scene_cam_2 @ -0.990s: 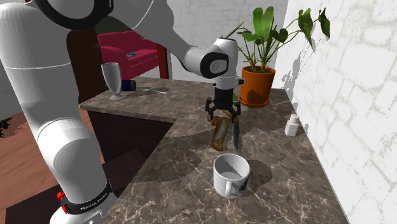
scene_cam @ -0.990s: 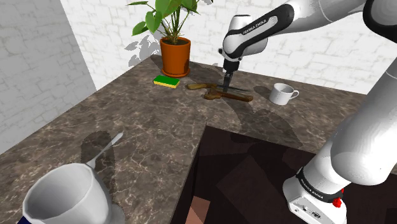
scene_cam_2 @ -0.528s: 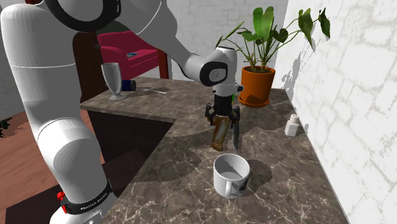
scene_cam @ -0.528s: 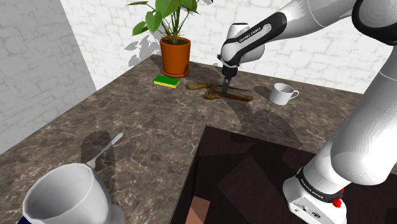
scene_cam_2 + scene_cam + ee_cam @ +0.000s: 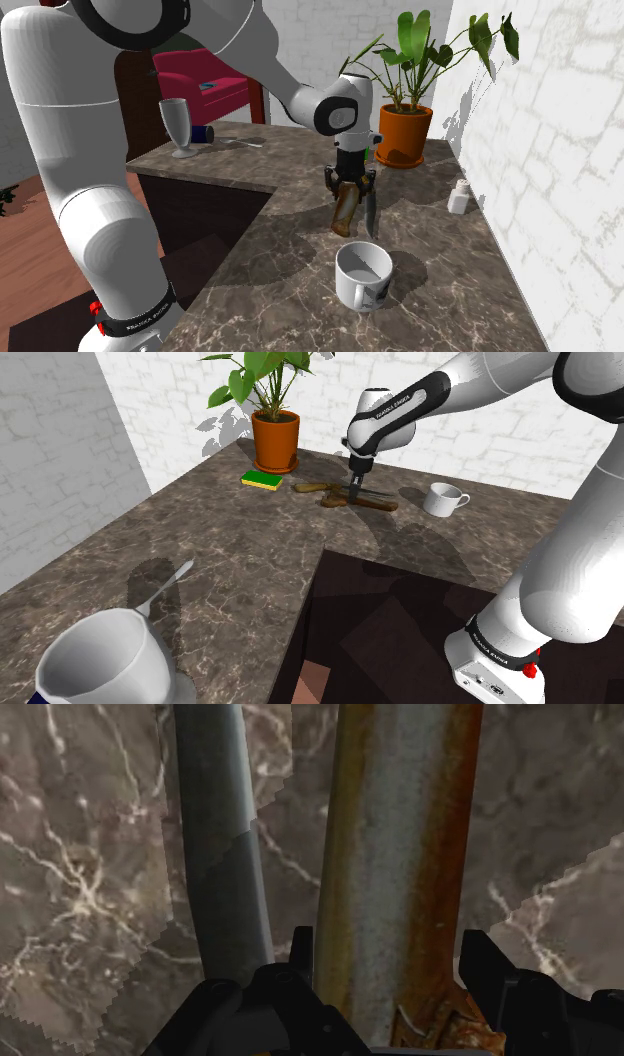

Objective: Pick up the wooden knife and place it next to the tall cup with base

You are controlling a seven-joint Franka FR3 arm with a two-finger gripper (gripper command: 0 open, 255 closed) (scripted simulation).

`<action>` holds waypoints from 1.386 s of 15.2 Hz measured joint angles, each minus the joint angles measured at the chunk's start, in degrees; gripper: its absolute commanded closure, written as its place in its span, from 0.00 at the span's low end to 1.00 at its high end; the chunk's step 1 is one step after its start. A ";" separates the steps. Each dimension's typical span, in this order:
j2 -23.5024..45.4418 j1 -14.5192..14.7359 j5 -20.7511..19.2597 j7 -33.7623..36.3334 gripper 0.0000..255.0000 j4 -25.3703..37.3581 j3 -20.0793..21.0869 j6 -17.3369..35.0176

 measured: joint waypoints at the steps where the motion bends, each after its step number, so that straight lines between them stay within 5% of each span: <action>1: 0.01 0.00 0.00 0.00 1.00 0.00 0.00 0.00; 9: -0.54 0.05 -0.21 0.16 1.00 0.19 -0.01 -0.75; 21: -5.45 0.25 -1.91 1.32 1.00 4.06 -0.11 -9.34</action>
